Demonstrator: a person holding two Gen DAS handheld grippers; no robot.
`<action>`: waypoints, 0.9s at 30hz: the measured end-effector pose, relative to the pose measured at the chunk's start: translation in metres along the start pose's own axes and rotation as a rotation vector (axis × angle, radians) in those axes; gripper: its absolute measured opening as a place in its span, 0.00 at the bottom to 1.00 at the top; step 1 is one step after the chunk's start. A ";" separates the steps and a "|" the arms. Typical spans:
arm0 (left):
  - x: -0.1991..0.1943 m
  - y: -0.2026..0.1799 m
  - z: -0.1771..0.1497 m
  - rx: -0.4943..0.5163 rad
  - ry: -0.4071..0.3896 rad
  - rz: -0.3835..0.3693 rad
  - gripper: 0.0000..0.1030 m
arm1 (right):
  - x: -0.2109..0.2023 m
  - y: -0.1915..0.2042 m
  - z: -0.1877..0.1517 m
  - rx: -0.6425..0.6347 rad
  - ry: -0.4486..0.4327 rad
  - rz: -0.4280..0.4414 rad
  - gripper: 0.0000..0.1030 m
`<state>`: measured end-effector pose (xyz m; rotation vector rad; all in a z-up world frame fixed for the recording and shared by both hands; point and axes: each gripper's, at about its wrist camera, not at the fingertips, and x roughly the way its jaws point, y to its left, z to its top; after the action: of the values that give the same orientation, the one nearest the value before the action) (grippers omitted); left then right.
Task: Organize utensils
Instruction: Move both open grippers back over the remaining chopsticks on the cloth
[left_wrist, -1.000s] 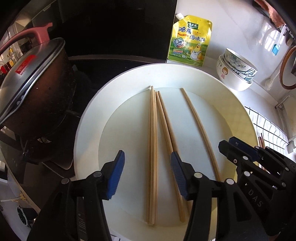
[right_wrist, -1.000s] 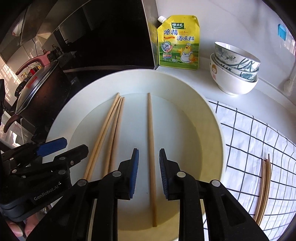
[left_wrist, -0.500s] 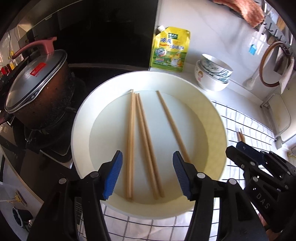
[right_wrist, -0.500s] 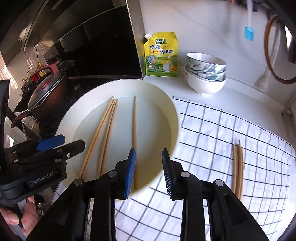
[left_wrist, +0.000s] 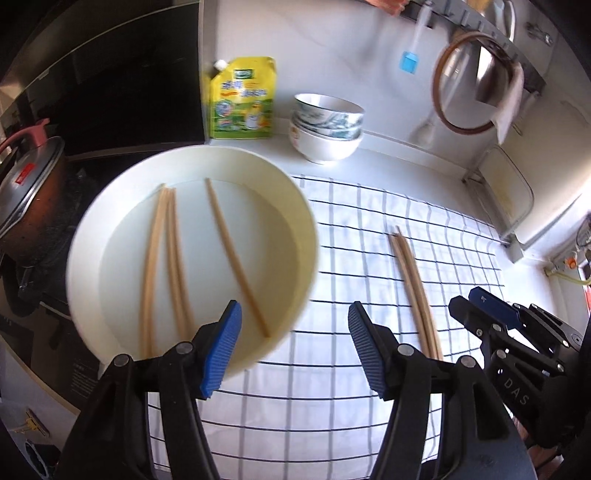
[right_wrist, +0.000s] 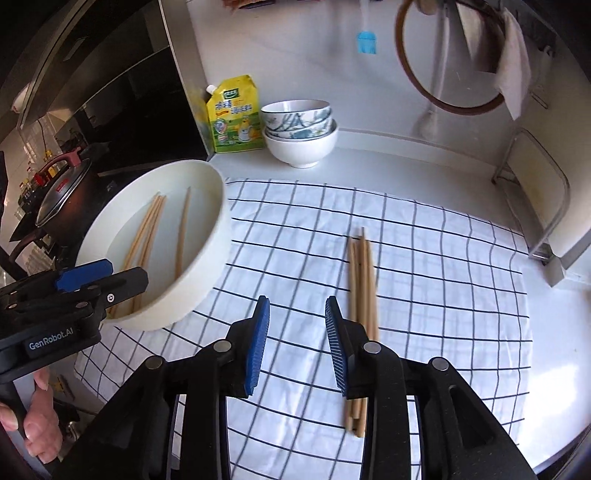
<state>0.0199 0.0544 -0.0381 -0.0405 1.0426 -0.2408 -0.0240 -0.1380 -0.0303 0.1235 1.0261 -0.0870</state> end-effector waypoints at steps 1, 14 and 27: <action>0.003 -0.008 -0.002 0.007 0.006 -0.009 0.58 | -0.001 -0.009 -0.003 0.011 0.003 -0.011 0.30; 0.046 -0.077 -0.024 0.071 0.082 -0.037 0.59 | 0.036 -0.086 -0.046 0.069 0.091 -0.049 0.32; 0.078 -0.079 -0.039 0.050 0.134 0.008 0.59 | 0.081 -0.089 -0.051 0.048 0.127 -0.008 0.33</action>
<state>0.0095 -0.0366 -0.1131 0.0250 1.1698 -0.2646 -0.0370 -0.2203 -0.1313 0.1702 1.1521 -0.1120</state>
